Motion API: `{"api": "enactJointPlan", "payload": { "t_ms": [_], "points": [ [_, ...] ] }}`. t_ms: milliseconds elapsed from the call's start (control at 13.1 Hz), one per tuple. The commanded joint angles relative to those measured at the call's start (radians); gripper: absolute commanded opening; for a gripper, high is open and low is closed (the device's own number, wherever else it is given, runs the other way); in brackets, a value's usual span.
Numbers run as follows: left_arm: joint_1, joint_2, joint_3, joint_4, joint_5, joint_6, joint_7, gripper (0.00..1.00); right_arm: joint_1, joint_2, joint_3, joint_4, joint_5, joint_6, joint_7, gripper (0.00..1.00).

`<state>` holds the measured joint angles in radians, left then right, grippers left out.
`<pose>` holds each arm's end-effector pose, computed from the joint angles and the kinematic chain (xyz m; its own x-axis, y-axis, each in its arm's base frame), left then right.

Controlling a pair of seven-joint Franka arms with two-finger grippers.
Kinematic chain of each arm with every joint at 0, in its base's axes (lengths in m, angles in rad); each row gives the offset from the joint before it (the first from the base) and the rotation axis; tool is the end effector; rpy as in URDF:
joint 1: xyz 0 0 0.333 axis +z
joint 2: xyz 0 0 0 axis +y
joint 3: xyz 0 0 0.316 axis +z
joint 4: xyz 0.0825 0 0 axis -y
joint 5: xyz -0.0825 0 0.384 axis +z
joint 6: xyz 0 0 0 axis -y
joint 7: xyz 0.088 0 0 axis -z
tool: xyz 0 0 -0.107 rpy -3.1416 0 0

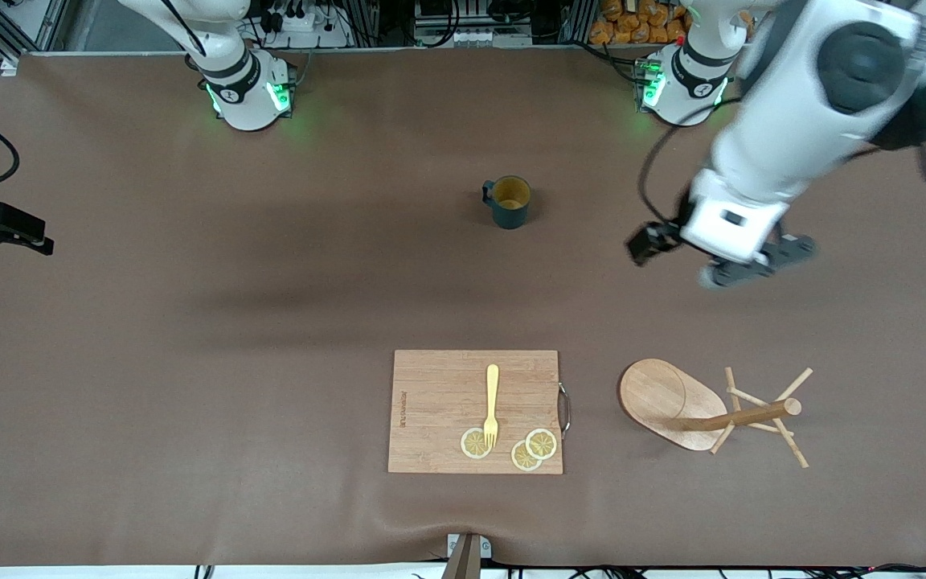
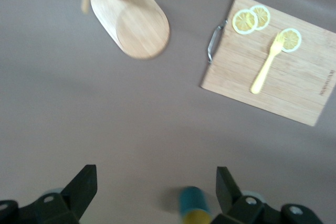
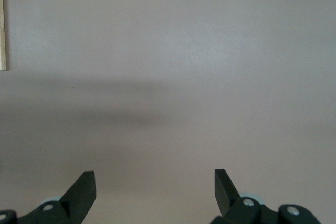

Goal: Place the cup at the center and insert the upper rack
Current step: 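Reach the left gripper over to the teal mug's handle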

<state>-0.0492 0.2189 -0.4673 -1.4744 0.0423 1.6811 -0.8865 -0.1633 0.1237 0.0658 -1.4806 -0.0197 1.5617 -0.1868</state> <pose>0.5567 -0.2785 0.5633 0.9299 0.3660 -0.0364 0.3673 -0.9291 0.0438 0.5875 -0.0620 0.5955 0.9951 0.0889 -0.0437 0.0892 -0.9960 0.0035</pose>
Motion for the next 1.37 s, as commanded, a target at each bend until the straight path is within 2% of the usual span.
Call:
{"api": "enactJointPlan", "payload": {
  "t_ms": [0, 152, 304, 608, 837, 989, 1293],
  "points": [
    [-0.115, -0.013, 0.010, -0.009, 0.010, -0.008, -0.222, 1.00, -0.010, 0.016, 0.003, 0.000, -0.005, 0.004, -0.006, 1.00],
    [-0.208, -0.006, 0.012, -0.010, 0.025, -0.004, -0.409, 1.00, -0.013, 0.039, 0.003, 0.005, -0.002, 0.011, -0.005, 1.00],
    [-0.334, 0.026, 0.010, -0.009, 0.140, -0.004, -0.625, 1.00, -0.012, 0.045, 0.002, 0.005, 0.004, 0.032, -0.006, 1.00],
    [-0.544, 0.131, 0.012, -0.003, 0.263, -0.004, -0.949, 1.00, -0.048, 0.077, 0.000, 0.008, 0.009, 0.057, -0.013, 1.00],
    [-0.661, 0.235, 0.012, 0.015, 0.355, -0.004, -1.104, 1.00, -0.051, 0.083, 0.000, 0.008, 0.004, 0.060, -0.014, 1.00],
    [-0.750, 0.322, 0.012, 0.032, 0.465, -0.012, -1.227, 1.00, -0.064, 0.086, 0.000, 0.008, 0.010, 0.078, -0.011, 1.00],
    [-0.843, 0.486, 0.015, 0.101, 0.550, -0.108, -1.379, 1.00, -0.067, 0.091, 0.002, 0.009, 0.010, 0.078, -0.011, 1.00]
  ]
}}
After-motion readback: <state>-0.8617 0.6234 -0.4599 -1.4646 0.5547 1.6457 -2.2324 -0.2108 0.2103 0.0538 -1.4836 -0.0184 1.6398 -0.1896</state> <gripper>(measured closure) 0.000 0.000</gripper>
